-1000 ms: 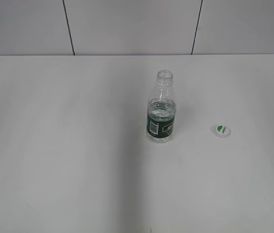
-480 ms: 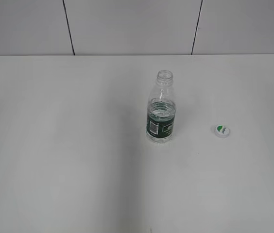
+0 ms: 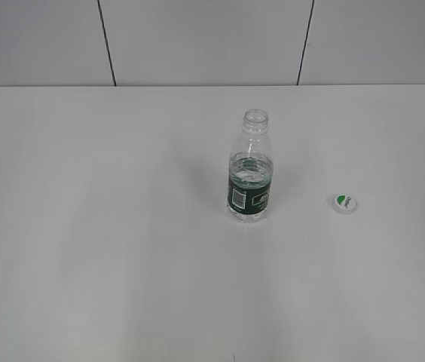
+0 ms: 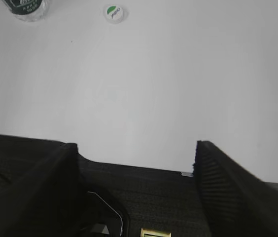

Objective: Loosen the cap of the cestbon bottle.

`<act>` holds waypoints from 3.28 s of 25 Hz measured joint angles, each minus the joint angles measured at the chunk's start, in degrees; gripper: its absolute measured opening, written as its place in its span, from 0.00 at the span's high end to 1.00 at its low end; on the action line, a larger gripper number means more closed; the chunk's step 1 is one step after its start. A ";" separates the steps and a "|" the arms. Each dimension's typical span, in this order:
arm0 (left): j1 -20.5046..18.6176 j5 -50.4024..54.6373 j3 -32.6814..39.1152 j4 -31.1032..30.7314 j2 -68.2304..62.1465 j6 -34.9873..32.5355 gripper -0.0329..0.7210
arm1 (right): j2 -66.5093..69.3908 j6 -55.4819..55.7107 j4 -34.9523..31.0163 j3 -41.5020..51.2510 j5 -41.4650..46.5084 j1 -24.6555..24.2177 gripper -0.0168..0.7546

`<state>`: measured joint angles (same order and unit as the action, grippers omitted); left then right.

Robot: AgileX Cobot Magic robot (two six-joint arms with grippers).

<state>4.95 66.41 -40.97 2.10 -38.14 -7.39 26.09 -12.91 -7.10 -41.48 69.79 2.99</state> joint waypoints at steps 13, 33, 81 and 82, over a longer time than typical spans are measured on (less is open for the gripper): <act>0.00 -2.22 9.50 0.44 13.88 0.00 0.26 | -13.66 0.04 -0.12 9.76 -1.67 0.00 0.26; 0.00 -5.20 10.57 -0.76 34.95 0.00 0.28 | -24.40 -0.60 -1.75 12.00 -6.15 0.00 0.26; -4.24 -5.02 11.14 -0.85 38.52 2.62 0.42 | -26.48 0.38 -1.52 12.07 -6.30 0.00 0.26; -4.24 -5.02 11.14 -0.85 38.52 2.62 0.42 | -26.48 0.38 -1.52 12.07 -6.30 0.00 0.26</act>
<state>0.71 61.39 -29.83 1.25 0.38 -4.77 -0.39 -12.53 -8.62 -29.41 63.50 2.99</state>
